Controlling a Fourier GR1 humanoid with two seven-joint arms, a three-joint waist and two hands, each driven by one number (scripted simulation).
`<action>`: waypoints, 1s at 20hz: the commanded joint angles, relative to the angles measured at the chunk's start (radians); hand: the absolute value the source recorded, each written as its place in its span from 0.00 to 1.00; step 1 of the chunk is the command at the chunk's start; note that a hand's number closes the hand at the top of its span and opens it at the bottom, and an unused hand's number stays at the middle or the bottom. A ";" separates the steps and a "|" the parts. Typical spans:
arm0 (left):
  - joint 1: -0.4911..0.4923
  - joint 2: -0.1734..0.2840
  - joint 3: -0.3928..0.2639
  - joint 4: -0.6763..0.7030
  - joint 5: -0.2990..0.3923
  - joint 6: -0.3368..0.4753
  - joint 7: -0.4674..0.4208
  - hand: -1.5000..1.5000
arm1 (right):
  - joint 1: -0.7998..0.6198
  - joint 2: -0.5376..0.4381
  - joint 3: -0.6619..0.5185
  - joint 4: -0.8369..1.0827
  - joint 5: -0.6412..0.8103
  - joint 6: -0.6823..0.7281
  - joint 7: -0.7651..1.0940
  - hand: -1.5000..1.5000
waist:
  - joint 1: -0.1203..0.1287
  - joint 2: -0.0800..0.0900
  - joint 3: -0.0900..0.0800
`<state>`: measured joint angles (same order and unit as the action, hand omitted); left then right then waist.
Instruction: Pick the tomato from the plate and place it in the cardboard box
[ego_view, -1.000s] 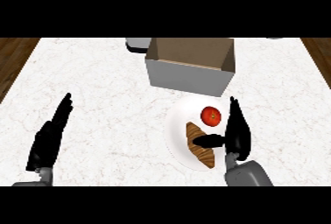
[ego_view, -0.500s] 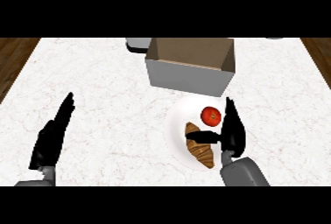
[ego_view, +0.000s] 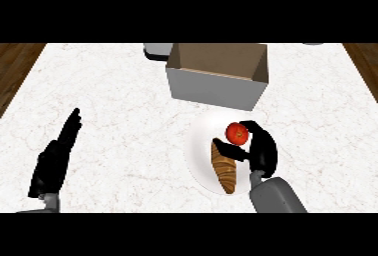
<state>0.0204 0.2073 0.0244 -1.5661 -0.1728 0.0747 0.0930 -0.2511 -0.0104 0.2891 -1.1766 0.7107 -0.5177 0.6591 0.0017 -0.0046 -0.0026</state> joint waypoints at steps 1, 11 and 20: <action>0.008 -0.018 -0.017 -0.042 -0.025 0.014 0.036 0.50 | -0.002 -0.020 0.001 0.017 0.129 -0.061 0.056 1.00 | 0.000 0.003 0.002; -0.023 -0.033 0.007 0.042 -0.023 0.003 -0.041 0.50 | -0.129 -0.161 -0.042 0.014 0.165 0.047 -0.044 1.00 | 0.008 0.007 0.003; -0.074 -0.022 -0.026 0.024 -0.020 -0.039 -0.023 0.50 | -0.289 -0.524 0.106 0.105 0.139 0.362 -0.655 1.00 | 0.099 0.042 0.007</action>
<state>-0.0432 0.1917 0.0133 -1.5388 -0.1866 0.0390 0.0720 -0.4614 -0.4011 0.3893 -1.0997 0.8947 -0.2541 0.2290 0.0846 0.0313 0.0030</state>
